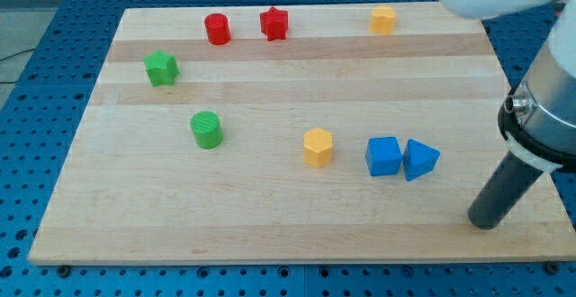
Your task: Separate blue cube form blue triangle
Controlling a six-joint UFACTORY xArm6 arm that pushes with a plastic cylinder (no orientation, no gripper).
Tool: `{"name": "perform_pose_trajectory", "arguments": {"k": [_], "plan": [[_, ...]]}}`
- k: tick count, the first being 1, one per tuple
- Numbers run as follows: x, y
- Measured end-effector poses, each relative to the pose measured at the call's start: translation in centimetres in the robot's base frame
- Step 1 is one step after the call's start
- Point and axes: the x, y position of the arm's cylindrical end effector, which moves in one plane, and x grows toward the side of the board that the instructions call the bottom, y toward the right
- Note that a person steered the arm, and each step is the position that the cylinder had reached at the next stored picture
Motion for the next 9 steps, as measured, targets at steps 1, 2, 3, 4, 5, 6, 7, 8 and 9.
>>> {"name": "perform_pose_trajectory", "arguments": {"k": [1,2,3,4,5,6,7,8,9], "plan": [[0.0,0.0],[-0.4,0.6],[-5.6,1.9],[-9.3,2.0],[-9.2,1.3],[-8.6,1.3],[-10.6,-1.8],[-11.1,-4.3],[-11.1,-4.3]]}}
